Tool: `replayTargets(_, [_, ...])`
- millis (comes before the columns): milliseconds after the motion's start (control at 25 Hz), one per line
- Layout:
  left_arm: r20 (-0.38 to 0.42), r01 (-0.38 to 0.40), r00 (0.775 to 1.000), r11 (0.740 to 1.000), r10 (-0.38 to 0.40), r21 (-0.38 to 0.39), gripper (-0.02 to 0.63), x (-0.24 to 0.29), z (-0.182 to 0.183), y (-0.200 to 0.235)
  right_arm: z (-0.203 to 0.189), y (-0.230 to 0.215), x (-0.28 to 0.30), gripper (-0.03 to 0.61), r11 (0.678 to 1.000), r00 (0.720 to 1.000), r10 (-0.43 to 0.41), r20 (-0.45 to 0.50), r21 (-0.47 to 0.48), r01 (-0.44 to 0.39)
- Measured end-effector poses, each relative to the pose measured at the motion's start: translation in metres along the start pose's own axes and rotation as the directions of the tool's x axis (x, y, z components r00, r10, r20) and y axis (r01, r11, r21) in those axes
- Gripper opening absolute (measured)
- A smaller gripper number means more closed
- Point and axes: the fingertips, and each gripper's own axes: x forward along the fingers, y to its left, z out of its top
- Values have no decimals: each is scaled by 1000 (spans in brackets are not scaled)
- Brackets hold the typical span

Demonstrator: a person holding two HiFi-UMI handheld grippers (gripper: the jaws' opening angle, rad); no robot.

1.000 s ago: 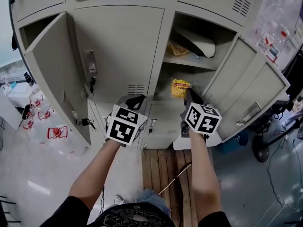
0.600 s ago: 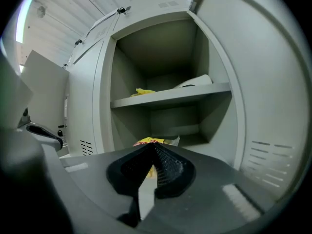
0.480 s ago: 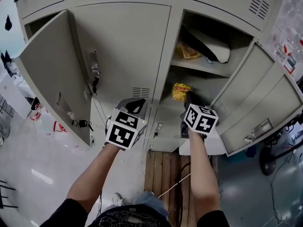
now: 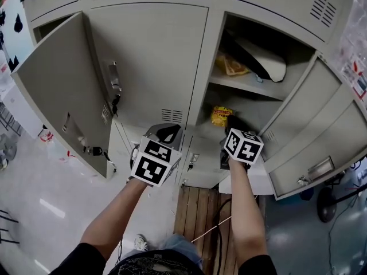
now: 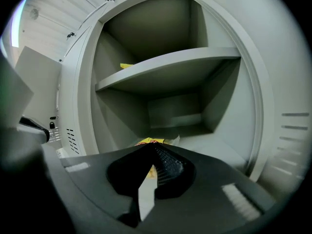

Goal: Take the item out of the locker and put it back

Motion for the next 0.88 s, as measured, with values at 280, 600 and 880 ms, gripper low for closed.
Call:
replayTargets(280, [-18, -8, 1000, 1000, 8, 0, 2, 3, -7, 0, -14, -5, 11, 23, 1000, 999, -3, -33, 1, 3])
replayTargets(600, [-24, -8, 1000, 1000, 8, 2, 2, 1, -11, -1, -18, -5, 13, 32, 1000, 998, -15, -54, -26, 13])
replayTargets(880, [-22, -6, 1000, 1000, 6, 4, 2, -4, -11, 2, -17, -5, 14, 44, 999, 998, -26, -62, -36, 24])
